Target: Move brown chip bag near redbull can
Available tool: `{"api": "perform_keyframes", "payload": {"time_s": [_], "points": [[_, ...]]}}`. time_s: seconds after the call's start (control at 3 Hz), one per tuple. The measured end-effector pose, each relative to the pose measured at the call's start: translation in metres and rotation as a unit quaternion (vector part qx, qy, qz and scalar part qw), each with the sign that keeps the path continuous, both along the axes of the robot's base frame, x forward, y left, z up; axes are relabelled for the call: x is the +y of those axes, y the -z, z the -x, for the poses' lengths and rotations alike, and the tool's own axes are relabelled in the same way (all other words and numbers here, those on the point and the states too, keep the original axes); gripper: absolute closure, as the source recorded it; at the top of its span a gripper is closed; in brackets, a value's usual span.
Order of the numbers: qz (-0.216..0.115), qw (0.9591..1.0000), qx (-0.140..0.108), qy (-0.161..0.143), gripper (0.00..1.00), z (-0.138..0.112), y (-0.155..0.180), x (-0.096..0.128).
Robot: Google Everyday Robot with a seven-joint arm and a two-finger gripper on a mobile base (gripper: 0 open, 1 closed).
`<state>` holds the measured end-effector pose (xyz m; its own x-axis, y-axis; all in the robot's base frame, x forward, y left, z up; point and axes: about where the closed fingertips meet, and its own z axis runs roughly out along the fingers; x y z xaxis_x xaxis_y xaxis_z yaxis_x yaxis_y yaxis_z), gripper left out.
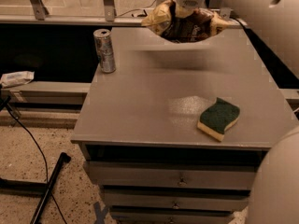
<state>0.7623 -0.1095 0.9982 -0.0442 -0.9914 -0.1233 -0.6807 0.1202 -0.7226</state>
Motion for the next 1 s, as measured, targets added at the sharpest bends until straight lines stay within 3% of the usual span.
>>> {"api": "perform_keyframes", "payload": {"time_s": [0.33, 1.0], "points": [[0.005, 0.9999, 0.006, 0.01, 1.0, 0.0, 0.015, 0.018], [-0.02, 0.9993, 0.031, -0.009, 1.0, 0.015, 0.036, 0.048]]}}
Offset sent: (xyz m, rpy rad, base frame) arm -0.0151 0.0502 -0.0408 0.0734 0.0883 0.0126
